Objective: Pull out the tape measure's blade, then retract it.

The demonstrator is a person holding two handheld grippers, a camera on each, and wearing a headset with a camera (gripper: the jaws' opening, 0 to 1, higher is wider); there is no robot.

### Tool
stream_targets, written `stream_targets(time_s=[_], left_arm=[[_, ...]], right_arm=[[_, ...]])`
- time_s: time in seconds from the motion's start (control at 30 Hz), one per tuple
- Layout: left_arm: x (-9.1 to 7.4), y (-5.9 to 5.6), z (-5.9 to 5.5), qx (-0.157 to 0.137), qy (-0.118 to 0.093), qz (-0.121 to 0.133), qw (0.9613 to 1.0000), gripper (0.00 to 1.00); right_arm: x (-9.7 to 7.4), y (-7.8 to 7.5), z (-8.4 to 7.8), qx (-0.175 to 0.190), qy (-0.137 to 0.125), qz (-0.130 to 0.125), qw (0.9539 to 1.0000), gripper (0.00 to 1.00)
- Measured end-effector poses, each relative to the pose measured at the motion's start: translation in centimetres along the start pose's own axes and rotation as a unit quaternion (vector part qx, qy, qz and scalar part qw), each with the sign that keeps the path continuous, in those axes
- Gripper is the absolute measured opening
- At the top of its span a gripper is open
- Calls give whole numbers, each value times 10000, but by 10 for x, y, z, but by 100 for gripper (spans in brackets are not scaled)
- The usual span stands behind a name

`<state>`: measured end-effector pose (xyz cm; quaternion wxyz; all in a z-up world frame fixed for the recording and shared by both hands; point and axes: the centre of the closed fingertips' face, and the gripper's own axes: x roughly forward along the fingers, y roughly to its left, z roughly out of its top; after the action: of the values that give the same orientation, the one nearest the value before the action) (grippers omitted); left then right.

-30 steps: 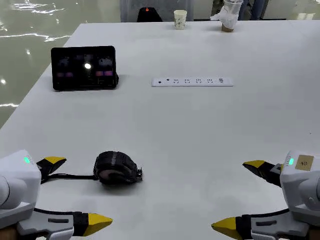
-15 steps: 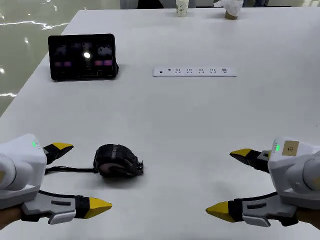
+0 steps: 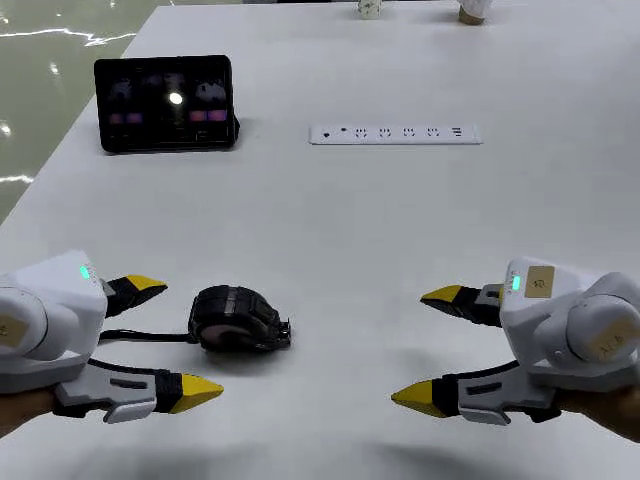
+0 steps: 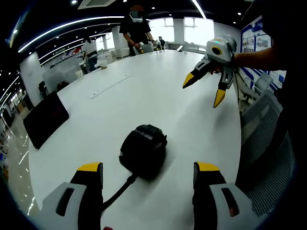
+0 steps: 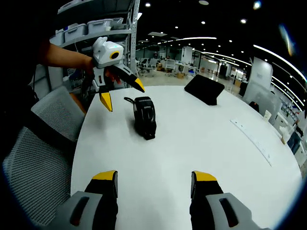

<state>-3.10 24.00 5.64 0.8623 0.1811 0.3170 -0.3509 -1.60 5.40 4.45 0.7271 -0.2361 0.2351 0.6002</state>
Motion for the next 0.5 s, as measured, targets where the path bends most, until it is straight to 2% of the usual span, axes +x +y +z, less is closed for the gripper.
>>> stream_targets(time_s=[0.27, 0.5], left_arm=[[9, 3, 1, 203, 63, -220, 9995, 59], [18, 6, 1, 378, 201, -387, 9983, 54]], right_arm=[[19, -2, 9, -333, -33, 243, 9991, 51], [40, -2, 19, -606, -54, 457, 9971, 45]])
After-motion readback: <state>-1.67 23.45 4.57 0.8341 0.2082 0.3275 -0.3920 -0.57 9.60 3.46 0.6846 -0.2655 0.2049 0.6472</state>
